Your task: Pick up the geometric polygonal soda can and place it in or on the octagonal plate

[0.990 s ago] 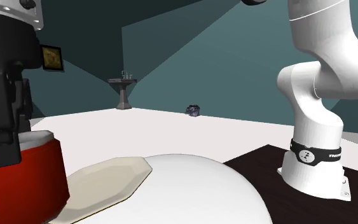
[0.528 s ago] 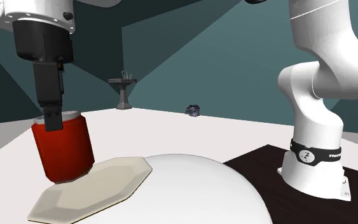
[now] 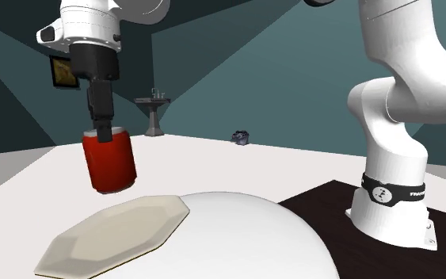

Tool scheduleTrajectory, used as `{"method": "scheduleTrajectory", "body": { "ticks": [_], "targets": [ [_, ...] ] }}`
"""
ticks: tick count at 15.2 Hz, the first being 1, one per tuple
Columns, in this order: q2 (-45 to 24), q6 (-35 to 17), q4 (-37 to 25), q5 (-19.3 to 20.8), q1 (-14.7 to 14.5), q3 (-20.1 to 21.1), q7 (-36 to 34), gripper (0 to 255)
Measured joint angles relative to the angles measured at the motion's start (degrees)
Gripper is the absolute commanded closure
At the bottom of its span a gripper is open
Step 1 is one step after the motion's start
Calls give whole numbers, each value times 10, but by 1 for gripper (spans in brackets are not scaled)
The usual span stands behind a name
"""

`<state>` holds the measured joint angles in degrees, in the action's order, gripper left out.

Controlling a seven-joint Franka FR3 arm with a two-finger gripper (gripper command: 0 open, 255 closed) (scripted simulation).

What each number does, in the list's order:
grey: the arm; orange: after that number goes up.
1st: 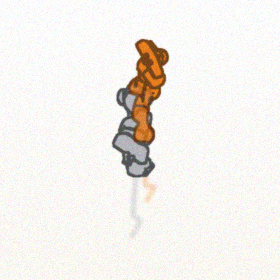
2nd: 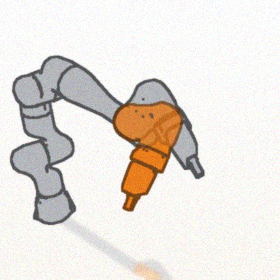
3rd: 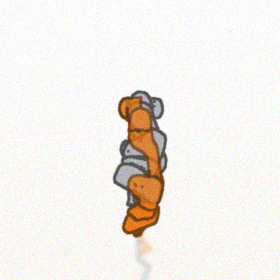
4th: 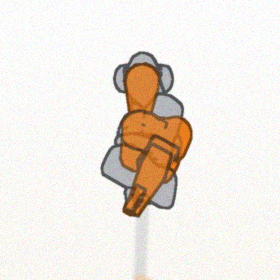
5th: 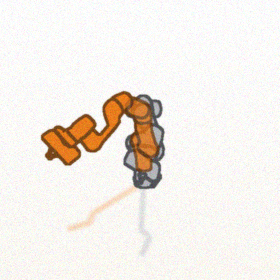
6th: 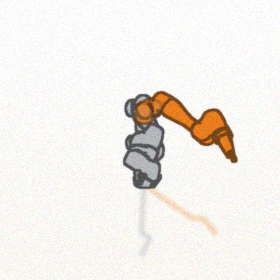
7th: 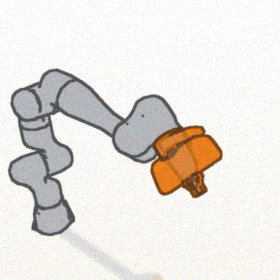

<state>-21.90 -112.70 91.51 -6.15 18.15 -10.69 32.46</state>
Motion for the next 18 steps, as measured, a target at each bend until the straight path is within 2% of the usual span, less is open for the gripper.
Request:
{"method": "scheduleTrajectory", "body": {
  "ticks": [18],
  "targets": [
    [-48, -110, 63, -14, 7, 5, 18, 255]
  ]
}}
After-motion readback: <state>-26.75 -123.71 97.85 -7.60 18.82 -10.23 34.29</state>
